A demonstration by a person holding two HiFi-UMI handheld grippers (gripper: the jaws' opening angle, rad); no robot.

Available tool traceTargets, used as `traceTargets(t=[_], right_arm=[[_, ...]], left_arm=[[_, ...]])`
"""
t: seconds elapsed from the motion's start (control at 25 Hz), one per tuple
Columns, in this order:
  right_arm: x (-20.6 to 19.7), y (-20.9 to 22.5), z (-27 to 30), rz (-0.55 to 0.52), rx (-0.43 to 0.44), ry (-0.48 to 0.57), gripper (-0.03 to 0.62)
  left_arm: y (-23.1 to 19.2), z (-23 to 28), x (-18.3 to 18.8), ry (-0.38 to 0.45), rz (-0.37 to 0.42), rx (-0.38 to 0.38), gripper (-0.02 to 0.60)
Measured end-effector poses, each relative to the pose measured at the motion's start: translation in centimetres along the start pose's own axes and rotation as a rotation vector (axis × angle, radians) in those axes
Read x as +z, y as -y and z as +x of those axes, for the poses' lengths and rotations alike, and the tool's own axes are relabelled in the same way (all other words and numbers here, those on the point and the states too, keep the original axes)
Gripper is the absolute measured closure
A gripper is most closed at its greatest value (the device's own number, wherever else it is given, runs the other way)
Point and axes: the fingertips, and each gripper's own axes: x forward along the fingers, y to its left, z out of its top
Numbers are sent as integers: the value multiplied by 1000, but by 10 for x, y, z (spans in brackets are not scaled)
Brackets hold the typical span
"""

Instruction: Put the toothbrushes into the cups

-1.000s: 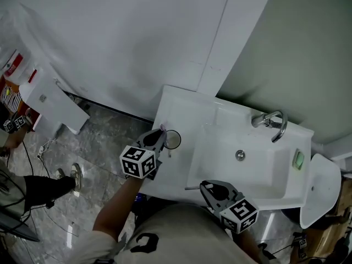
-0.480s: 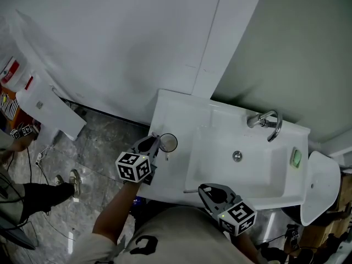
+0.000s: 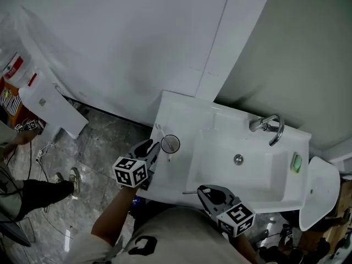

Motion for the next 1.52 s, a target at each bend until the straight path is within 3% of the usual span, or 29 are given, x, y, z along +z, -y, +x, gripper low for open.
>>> traceTargets(t=[0.12, 0.28, 0.4, 0.76, 1.24, 1.52], right_arm=[[-1, 2, 2, 4, 0, -4, 557], [-5, 5, 6, 20, 11, -16, 557], [-3, 5, 12, 25, 24, -21, 557], [39, 15, 22, 162, 66, 101, 557], [124, 32, 21, 5, 22, 248, 557], [155, 35, 42, -76, 33, 264, 557]], left_arm=[[6, -21, -5, -2, -29, -8, 468], [24, -52, -27, -38, -34, -25, 549], [28, -67, -42, -69, -41, -4, 561], [16, -84, -27, -1, -82, 39, 561], [22, -89, -34, -24, -87, 19, 561], [29, -87, -33, -34, -73, 2, 561]])
